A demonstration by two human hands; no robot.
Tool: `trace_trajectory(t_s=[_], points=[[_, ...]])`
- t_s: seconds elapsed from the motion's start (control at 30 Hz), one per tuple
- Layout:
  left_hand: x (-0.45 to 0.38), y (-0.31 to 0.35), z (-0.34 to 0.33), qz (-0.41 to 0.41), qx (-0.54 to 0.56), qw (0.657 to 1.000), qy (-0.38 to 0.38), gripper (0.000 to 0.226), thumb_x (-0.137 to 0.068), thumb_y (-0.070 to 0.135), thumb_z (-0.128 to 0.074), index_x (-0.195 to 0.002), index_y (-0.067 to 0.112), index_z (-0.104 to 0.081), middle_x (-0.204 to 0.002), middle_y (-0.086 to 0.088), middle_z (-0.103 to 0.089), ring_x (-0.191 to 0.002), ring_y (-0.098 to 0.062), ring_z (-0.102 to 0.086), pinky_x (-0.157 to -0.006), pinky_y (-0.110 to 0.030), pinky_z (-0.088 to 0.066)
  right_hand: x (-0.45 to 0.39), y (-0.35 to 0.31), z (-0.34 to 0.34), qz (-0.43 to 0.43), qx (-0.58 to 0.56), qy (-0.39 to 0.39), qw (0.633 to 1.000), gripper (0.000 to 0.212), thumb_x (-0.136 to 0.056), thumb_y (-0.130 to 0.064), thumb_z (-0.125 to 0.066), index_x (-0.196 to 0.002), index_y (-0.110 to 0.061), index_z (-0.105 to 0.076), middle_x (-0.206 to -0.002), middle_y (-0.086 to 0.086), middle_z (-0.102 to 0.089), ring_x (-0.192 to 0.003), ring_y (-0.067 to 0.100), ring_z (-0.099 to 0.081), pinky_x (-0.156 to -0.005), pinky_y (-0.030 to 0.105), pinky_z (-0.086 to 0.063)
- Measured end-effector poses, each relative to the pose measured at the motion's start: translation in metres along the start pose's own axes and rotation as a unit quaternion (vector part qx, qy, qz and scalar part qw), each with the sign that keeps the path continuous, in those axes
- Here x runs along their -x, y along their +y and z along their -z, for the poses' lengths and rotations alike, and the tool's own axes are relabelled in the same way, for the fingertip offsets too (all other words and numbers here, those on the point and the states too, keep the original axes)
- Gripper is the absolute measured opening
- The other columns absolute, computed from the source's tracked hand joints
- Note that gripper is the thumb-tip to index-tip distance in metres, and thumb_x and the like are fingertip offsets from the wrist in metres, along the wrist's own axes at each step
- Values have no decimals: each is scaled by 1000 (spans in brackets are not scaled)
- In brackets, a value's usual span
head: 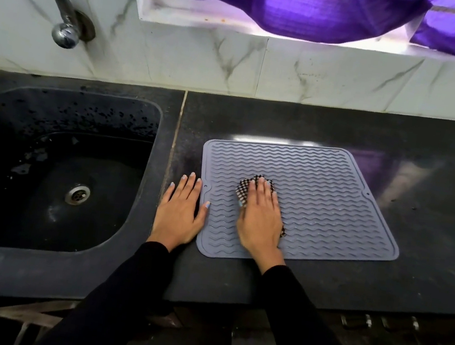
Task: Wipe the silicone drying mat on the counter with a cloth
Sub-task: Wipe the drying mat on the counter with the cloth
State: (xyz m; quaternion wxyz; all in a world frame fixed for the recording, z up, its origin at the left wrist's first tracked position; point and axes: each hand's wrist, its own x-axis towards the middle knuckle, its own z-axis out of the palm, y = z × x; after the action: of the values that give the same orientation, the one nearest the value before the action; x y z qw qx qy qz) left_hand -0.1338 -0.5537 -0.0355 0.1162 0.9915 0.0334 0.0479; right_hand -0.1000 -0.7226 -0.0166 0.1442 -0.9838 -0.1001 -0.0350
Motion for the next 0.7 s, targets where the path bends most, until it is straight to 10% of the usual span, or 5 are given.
trace_trajectory(t_s=[0.4, 0.5, 0.57, 0.6, 0.7], points=[[1, -1, -1, -4, 11, 1000, 14, 77, -85, 56, -4, -147, 14, -21, -156, -4, -15, -145, -16, -7, -117, -35, -3, -8, 6, 15, -30, -103, -38, 993, 57, -96, -26, -42, -148, -25, -19, -155, -5, -22, -142, 12, -20, -115, 31, -7], [1, -2, 0, -7, 12, 1000, 10, 80, -83, 57, -1, -147, 14, -20, -157, -4, -13, -145, -15, -6, -117, -34, -1, -19, 16, 37, -175, -461, -47, 869, 40, -98, -24, -42, -138, -19, -43, -116, -1, -60, -107, 16, -55, -90, 31, -43], [1, -2, 0, -5, 16, 1000, 4, 81, -82, 59, 0, -147, 14, -18, -157, -3, -12, -145, -15, -4, -116, -33, 0, -30, 33, 51, -272, -624, -12, 732, 34, -98, -17, -41, -127, -2, -52, -89, 2, -62, -79, 15, -58, -68, 25, -47], [1, -2, 1, -3, 24, 1000, 4, 80, -84, 59, -1, -147, 15, -19, -157, -3, -13, -145, -14, -5, -117, -33, 0, -33, 44, 54, -291, -627, 5, 723, 32, -98, -17, -41, -123, -1, -54, -86, 4, -62, -77, 17, -59, -68, 27, -48], [-3, 1, 5, 13, 35, 999, -1, 73, -88, 54, -6, -146, 14, -23, -156, -3, -16, -145, -16, -7, -117, -35, 0, -28, 55, 60, -218, -449, 48, 865, 31, -98, -23, -42, -124, -11, -55, -108, 5, -63, -105, 24, -58, -87, 33, -44]])
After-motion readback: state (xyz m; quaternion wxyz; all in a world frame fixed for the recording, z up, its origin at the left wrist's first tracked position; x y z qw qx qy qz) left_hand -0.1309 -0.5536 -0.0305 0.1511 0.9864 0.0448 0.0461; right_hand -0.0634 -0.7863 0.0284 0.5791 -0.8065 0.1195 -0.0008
